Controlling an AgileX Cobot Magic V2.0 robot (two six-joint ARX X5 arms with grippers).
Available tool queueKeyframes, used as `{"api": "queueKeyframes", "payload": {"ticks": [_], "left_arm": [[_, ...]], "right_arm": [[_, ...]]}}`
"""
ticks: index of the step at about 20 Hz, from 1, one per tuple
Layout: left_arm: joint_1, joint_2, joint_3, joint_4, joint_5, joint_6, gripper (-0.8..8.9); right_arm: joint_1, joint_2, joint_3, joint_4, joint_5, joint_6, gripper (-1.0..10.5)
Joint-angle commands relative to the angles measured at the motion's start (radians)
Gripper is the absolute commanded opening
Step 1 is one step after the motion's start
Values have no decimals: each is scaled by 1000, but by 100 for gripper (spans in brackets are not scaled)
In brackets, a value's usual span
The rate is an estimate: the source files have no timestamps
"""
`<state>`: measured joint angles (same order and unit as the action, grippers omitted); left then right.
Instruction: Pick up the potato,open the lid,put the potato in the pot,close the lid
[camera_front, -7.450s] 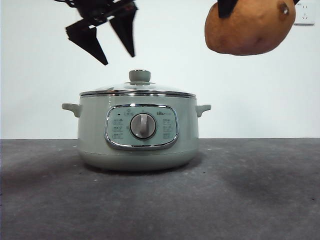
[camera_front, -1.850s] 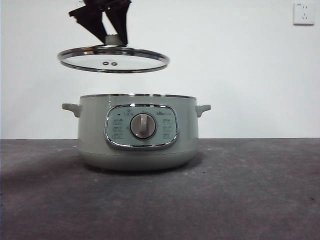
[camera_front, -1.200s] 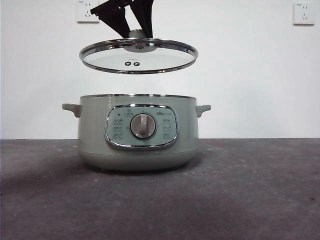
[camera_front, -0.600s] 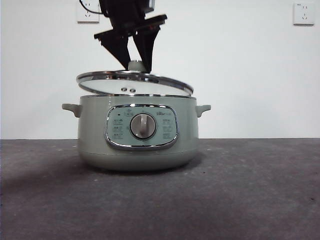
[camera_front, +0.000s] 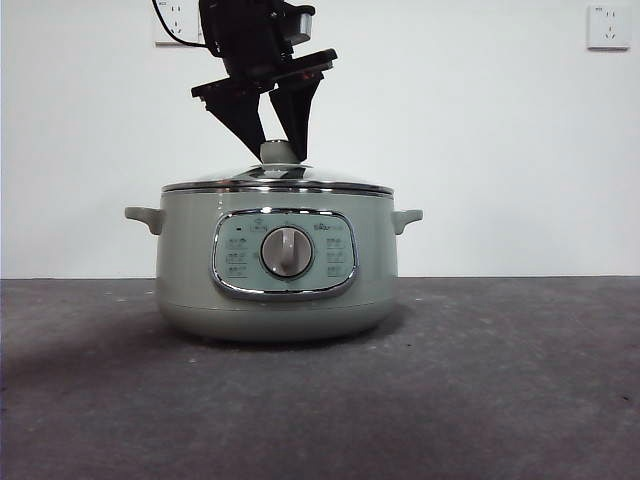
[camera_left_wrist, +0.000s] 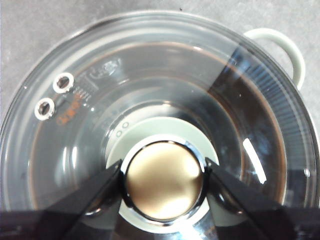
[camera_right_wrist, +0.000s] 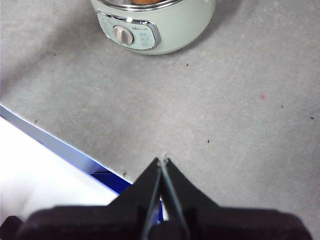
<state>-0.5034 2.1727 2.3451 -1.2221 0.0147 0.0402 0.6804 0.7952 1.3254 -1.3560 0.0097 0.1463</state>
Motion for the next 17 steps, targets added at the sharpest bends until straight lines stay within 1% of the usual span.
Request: {"api": "queueKeyframes", "payload": {"ticks": [1,5,6,8,9,10,17], "left_arm": [[2,21,-10,9,3,-6,-9],[2,21,-10,10,4,-10,11],[2,21,-10,8,4,-11,94],[2,21,-10,8,3,-14,358],[2,21,-10,8,4,-13,424],[1,21,-10,8,4,-12,442],[1,-23,-6,3,4,-6,441]], "right_arm": [[1,-2,-7,-26,-2,10,-15],[1,-2,-7,-26,-2,10,-15],[1,-2,-7,-26,-2,10,-15],[1,-2,-7,-26,-2,7,-15],[1,-2,-7,-26,-2,7,-15],[1,-2,-7,-26,-2,7,-15],[1,-2,-7,-26,-2,6,-15]]}}
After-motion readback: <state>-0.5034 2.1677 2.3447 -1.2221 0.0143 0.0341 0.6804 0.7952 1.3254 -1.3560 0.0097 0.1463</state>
